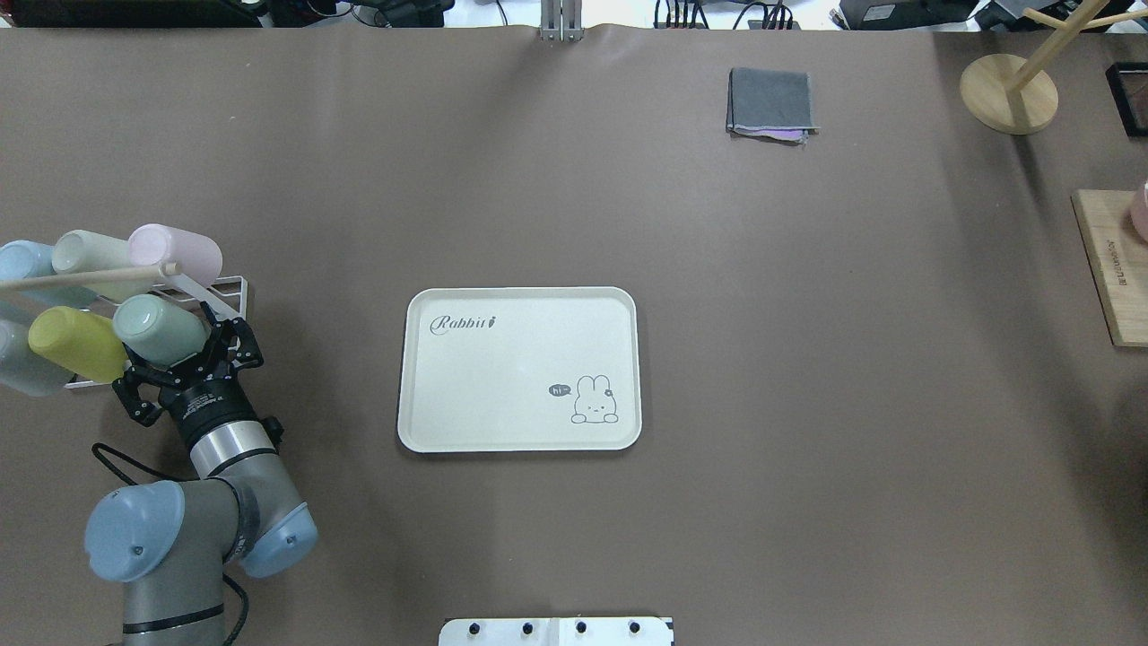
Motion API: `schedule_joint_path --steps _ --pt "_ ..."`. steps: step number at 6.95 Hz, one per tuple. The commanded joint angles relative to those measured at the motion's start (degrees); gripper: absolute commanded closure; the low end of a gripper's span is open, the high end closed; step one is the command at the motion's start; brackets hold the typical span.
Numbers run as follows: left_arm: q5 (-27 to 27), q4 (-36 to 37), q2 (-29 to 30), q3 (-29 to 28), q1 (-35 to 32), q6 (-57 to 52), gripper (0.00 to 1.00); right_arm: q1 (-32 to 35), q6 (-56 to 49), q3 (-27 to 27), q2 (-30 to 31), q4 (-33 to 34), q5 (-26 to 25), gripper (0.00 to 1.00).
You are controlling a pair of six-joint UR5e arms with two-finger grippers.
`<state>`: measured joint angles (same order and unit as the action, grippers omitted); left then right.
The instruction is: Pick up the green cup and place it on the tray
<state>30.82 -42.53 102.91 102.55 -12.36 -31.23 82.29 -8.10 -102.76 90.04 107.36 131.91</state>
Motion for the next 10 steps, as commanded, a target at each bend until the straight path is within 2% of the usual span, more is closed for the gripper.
schedule_joint_path --steps 1,3,6,10 --pt "0.47 -0.09 0.45 0.20 0.06 -0.15 0.13 2.95 -0.34 2.38 -0.13 -0.40 -0.25 0.00" --pt "0.47 -0.01 0.54 0.72 0.06 0.02 0.22 4.10 0.01 2.65 -0.13 -0.40 -2.08 0.00" --pt "0.47 0.08 0.54 1.25 -0.03 0.29 0.22 4.11 0.54 6.41 0.22 -3.28 -2.27 0.00" --pt "0.38 0.61 0.36 3.53 -0.29 0.29 0.22 4.98 0.54 6.78 -0.39 -3.74 -1.74 0.00"
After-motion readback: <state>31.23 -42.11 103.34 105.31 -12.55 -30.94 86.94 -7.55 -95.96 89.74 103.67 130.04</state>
